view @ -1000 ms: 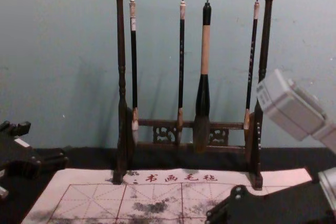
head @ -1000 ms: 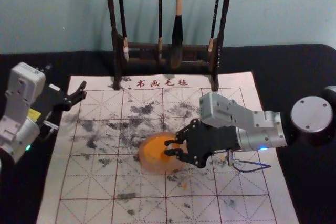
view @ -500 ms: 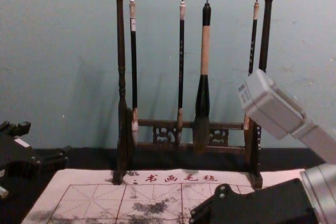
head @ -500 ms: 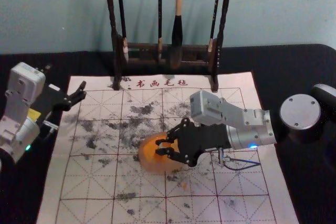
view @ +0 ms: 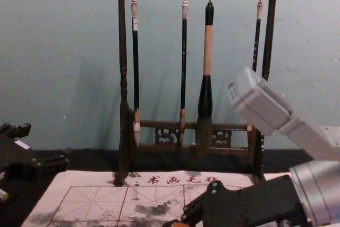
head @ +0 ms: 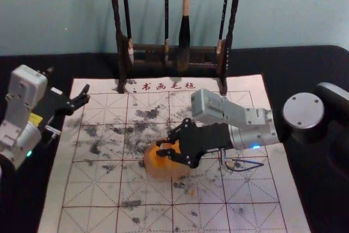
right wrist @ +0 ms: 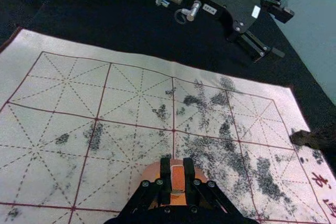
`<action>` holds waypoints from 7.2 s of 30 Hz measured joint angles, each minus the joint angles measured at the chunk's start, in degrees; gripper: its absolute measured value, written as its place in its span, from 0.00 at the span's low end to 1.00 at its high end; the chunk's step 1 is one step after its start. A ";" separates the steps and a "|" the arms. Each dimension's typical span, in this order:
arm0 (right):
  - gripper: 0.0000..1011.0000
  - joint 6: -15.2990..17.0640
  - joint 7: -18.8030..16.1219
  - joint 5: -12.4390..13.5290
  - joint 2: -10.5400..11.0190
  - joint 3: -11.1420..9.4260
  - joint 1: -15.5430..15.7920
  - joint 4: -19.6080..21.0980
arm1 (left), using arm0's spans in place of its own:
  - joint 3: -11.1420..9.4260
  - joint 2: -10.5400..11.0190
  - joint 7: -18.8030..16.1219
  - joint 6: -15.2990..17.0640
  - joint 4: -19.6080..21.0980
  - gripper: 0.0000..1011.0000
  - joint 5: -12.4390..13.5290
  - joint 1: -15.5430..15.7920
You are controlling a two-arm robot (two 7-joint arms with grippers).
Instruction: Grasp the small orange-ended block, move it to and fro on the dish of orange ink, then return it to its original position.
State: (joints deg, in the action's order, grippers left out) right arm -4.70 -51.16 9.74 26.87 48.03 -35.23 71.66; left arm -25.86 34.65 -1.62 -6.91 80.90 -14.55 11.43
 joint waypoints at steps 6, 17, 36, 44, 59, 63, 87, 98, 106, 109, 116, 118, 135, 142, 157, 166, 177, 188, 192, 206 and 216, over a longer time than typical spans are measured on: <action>0.14 -0.28 -0.01 -0.07 -0.78 0.03 -0.75 -1.36 | 0.00 0.00 0.00 0.00 0.00 0.99 0.00 0.00; 0.14 -0.51 0.48 -0.23 -1.18 -0.09 -1.22 -2.45 | 0.00 0.00 0.00 0.00 0.00 0.99 0.00 0.00; 0.14 0.09 1.54 -0.49 0.46 -1.29 -0.59 -1.13 | 0.00 0.00 0.00 0.00 0.00 0.99 0.00 0.00; 0.14 0.35 1.78 -0.55 0.94 -1.57 -0.18 -0.63 | 0.00 0.00 0.00 0.00 0.00 0.99 0.00 0.00; 0.14 0.64 2.62 -0.01 2.94 -3.17 1.02 3.33 | 0.00 0.00 0.00 0.00 0.00 0.99 0.00 0.00; 0.14 0.56 3.23 0.52 4.30 -4.21 1.59 5.56 | 0.00 0.00 0.00 0.00 0.00 0.99 0.00 0.00; 0.14 2.73 7.16 2.45 15.91 -12.39 8.35 17.83 | 0.00 0.00 0.00 0.00 0.00 0.99 0.00 0.00; 0.14 3.38 6.81 2.30 16.44 -13.16 9.85 17.12 | 0.00 0.00 0.00 0.00 0.00 0.99 0.00 0.00; 0.14 3.60 5.91 1.43 14.66 -12.38 8.75 14.13 | 0.00 0.00 0.00 0.00 0.00 0.99 0.00 0.00; 0.14 3.61 5.65 1.16 14.00 -12.03 8.28 13.03 | 0.00 0.00 0.00 0.00 0.00 0.99 0.00 0.00; 0.14 3.58 5.30 0.61 12.97 -11.39 7.37 11.35 | 0.00 0.00 0.00 0.00 0.00 0.99 0.00 0.00; 0.14 3.56 5.25 0.50 12.79 -11.29 7.22 11.03 | 0.00 0.00 0.00 0.00 0.00 0.99 0.00 0.00; 0.14 3.57 5.12 -0.11 11.70 -10.57 6.67 9.25 | 0.00 0.00 0.00 0.00 0.00 0.99 0.00 0.00; 0.14 3.74 5.12 -0.26 11.66 -10.39 6.68 9.06 | 0.00 0.00 0.00 0.00 0.00 0.99 0.00 0.00; 0.14 4.14 5.14 -0.91 10.65 -9.56 6.77 6.77 | 0.00 0.00 0.00 0.00 0.00 0.99 0.00 0.00; 0.14 4.12 5.92 -1.23 9.25 -9.35 6.56 5.07 | 0.00 0.00 0.00 0.00 0.00 0.99 0.00 0.00; 0.16 4.09 5.83 -1.20 9.36 -9.35 6.55 5.16 | 0.00 0.00 0.00 0.00 0.00 0.99 0.00 0.00; 0.46 4.09 5.75 -1.14 9.41 -9.38 6.55 5.22 | 0.00 0.00 0.00 0.00 0.00 0.99 0.00 0.00; 0.58 4.09 5.73 -1.13 9.43 -9.41 6.55 5.24 | 0.00 0.00 0.00 0.00 0.00 0.99 0.00 0.00; 0.97 -0.20 10.16 2.46 9.19 -13.90 10.09 8.35 | 0.00 0.00 0.00 0.00 0.00 0.99 0.00 0.00; 0.99 -2.75 28.12 2.53 6.59 -22.35 19.77 13.01 | 0.00 0.00 0.00 0.00 0.00 0.99 0.00 0.00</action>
State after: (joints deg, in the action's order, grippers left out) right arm -7.45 -23.05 12.27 33.46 25.68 -15.46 84.67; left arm -25.86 34.65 -1.62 -6.91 80.90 -14.55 11.43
